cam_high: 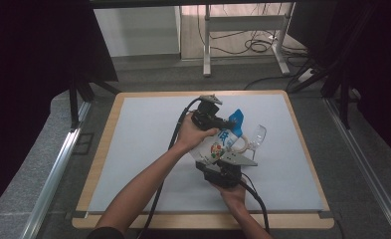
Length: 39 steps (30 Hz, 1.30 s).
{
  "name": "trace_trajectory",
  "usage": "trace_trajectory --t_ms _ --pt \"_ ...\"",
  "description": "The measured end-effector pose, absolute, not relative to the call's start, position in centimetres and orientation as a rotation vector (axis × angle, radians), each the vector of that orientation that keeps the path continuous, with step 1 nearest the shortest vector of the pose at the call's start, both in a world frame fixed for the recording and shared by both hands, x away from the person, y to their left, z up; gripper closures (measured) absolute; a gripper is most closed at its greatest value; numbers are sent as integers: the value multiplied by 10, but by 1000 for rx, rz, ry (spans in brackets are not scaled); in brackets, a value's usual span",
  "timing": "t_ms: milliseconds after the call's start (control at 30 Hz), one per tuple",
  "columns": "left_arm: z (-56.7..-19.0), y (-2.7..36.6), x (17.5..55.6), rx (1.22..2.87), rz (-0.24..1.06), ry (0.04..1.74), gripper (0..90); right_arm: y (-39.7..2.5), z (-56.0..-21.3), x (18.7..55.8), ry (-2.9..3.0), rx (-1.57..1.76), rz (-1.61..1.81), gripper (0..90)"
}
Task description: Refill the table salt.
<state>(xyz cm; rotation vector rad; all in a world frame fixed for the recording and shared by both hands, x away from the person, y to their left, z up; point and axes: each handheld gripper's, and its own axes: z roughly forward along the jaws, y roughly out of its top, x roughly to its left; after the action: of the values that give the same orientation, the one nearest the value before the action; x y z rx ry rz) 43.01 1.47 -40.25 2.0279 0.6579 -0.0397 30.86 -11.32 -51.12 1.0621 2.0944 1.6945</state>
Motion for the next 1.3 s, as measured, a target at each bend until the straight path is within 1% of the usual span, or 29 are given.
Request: trace_trajectory --t_ms 933,1300 --pt "-405 14 438 2027 -78 644 897 -118 -511 309 2086 1078 1706 529" --pt "-402 16 439 2051 -91 631 897 -119 -510 308 2098 1056 1729 529"
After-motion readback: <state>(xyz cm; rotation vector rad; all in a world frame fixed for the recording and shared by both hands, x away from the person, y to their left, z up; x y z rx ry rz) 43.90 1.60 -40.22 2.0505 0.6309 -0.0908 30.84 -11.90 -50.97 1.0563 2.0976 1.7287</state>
